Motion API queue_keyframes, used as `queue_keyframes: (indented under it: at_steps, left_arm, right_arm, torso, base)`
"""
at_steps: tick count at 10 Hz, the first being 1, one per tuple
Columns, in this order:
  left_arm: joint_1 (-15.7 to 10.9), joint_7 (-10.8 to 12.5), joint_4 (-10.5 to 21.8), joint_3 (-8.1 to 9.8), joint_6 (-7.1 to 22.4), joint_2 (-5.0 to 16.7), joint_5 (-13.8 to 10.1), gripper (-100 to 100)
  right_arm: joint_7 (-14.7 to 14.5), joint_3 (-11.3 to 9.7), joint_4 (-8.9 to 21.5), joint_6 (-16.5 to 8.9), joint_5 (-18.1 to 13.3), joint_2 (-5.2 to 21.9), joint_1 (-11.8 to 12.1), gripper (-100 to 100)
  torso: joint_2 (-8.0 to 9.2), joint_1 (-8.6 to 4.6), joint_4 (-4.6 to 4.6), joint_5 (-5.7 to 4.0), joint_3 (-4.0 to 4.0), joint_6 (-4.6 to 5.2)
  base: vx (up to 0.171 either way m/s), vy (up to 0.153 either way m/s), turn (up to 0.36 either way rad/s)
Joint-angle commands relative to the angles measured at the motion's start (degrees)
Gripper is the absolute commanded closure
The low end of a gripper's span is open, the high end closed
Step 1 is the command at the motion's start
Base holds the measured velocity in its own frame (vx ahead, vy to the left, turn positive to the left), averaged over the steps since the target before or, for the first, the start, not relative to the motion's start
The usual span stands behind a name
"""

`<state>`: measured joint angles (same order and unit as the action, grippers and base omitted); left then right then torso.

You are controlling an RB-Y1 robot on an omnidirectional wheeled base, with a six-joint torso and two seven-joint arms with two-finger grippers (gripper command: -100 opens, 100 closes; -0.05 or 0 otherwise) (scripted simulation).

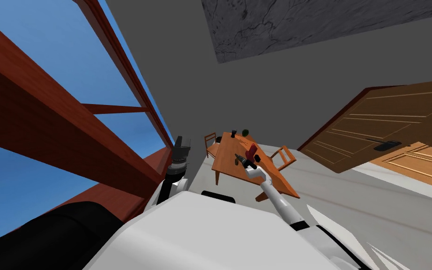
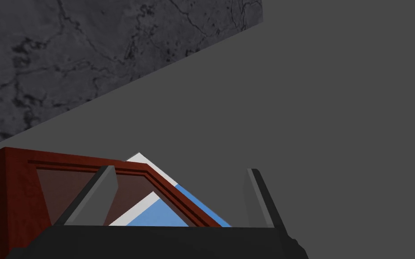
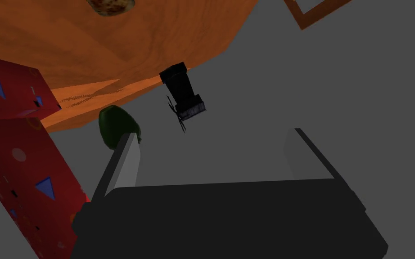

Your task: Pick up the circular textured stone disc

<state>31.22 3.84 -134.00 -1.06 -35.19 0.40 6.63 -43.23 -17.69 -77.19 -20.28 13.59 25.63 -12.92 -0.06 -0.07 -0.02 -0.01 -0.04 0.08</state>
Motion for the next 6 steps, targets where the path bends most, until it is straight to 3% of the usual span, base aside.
queue_keyframes:
  at_steps: [1, 2, 3, 5, 6]
  left_arm:
    - [0.0, 0.0, 0.0, 0.00, 0.0, 0.0, 0.0, 0]
    - [0.0, 0.0, 0.0, 0.00, 0.0, 0.0, 0.0, 0]
    - [0.0, 0.0, 0.0, 0.00, 0.0, 0.0, 0.0, 0]
    - [0.0, 0.0, 0.0, 0.00, 0.0, 0.0, 0.0, 0]
    - [0.0, 0.0, 0.0, 0.00, 0.0, 0.0, 0.0, 0]
  right_arm:
    - [-0.4, -0.3, 2.2, 0.2, 0.1, -0.3, -0.6, -100]
    - [-1.9, -1.0, 3.9, -1.6, 0.8, 0.0, -1.9, -100]
    - [-1.9, -1.0, 4.8, -1.6, 0.8, 0.0, -1.9, -100]
    - [-4.6, -2.4, 8.7, -5.0, 2.2, 0.3, -4.3, -100]
    - [-4.6, -2.4, 9.7, -5.0, 2.2, 0.3, -4.3, -100]
  torso:
    - [0.00, 0.00, 0.00, 0.00, 0.00, 0.00]
    - [0.02, 0.03, 0.00, 0.00, 0.01, 0.00]
    - [0.01, 0.05, 0.01, 0.01, 0.01, -0.04]
    - [0.00, 0.03, 0.00, 0.00, 0.00, -0.02]
    - [-0.02, 0.02, 0.00, 0.00, -0.01, -0.03]
  base:
    - [0.007, -0.006, -0.016]
    - [0.007, -0.005, 0.097]
    - [0.008, -0.007, 0.065]
    - [0.015, -0.013, 0.117]
    - [0.016, -0.015, 0.047]
